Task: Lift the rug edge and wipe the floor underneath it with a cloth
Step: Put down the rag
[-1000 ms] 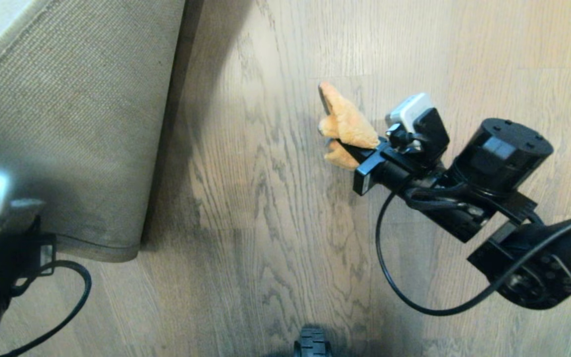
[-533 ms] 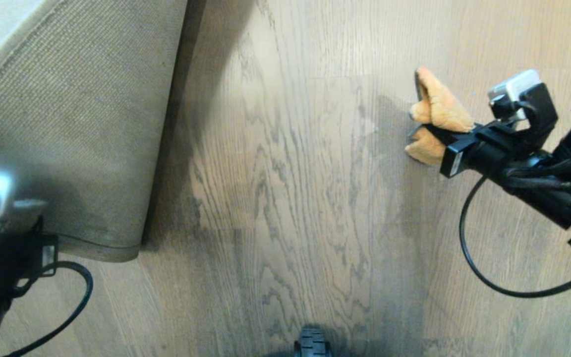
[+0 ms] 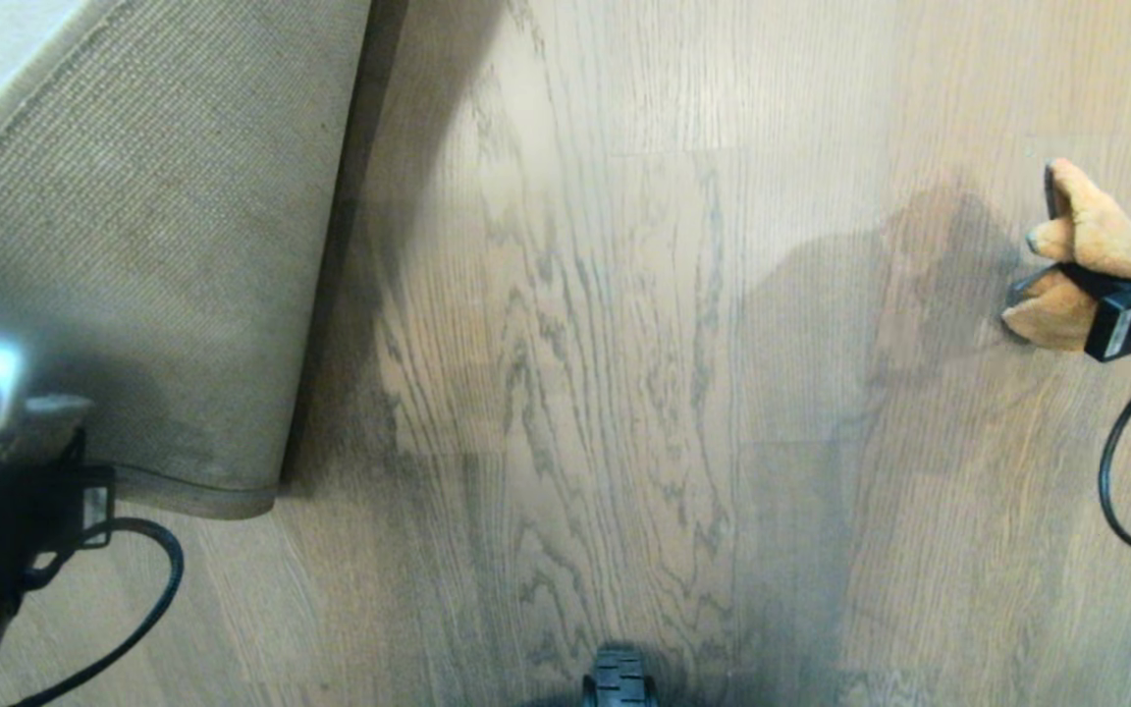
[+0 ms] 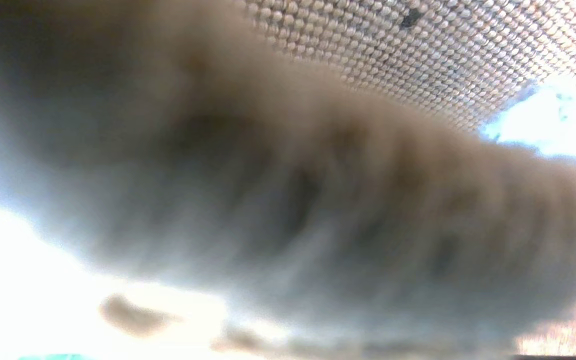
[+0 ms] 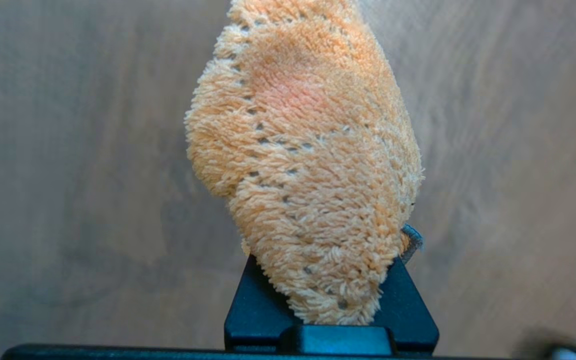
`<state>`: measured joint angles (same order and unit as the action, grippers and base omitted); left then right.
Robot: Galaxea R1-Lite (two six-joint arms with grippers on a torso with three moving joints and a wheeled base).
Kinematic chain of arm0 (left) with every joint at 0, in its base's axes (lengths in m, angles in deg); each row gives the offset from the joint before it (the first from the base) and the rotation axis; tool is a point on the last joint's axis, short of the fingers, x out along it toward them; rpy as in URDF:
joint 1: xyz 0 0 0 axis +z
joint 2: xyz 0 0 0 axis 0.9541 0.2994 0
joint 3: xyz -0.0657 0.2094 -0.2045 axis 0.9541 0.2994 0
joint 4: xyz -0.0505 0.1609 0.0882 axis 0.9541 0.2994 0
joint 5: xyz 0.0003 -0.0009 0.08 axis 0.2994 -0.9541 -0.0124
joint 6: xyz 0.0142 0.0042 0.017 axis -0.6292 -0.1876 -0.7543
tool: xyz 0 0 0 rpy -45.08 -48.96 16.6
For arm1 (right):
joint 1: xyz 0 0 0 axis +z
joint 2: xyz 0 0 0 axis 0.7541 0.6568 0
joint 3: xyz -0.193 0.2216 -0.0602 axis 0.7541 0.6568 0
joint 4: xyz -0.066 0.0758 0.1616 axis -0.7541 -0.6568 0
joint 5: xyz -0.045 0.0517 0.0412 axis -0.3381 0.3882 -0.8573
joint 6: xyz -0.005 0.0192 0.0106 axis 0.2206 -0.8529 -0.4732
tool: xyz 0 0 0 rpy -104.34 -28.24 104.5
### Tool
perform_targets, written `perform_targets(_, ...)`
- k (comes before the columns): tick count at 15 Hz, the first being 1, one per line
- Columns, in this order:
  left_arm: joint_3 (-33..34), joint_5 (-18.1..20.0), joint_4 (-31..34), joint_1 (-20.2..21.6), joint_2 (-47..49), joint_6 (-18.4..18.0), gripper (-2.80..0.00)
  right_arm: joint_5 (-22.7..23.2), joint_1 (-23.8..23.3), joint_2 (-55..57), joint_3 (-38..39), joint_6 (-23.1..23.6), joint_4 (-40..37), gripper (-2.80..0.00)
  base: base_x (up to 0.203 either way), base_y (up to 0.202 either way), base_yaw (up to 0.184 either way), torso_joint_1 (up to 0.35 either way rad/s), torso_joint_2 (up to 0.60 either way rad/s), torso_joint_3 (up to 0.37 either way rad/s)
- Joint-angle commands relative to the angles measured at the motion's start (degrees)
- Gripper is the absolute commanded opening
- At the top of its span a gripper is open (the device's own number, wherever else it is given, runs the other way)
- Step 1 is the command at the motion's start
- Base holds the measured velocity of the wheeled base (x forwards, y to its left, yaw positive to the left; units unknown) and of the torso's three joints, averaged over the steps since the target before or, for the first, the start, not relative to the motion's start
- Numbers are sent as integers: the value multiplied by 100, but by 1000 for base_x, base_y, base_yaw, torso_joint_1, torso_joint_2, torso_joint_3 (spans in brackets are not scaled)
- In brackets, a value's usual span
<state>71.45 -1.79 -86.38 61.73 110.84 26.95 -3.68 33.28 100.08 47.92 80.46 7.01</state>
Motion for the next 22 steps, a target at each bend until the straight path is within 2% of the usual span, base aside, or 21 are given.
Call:
perform_targets(1,-1,-25,-27,-5,0,-8,-280,365,-694,64,-61,18,-188,-280,0,0,0,0,0,0)
perform_targets(7,-2,-25,-27,-14,35,-8,-280,440,-1296,359,-143,18,-364,-280,0,0,0,0,0,0)
perform_targets(18,-1,-7,-27,-31,70,1,-280,581,-1435,453,-42,18,-366,-280,0,0,0,0,0,0)
perform_targets(19,-1,-7,-27,-31,61,1,-280,664,-1439,439,-5,18,-356,0,0,0,0,0,0,0)
perform_targets(22,-1,-16,-27,-31,61,1,-280,712,-1437,367,44,18,-362,0,0,0,0,0,0,0)
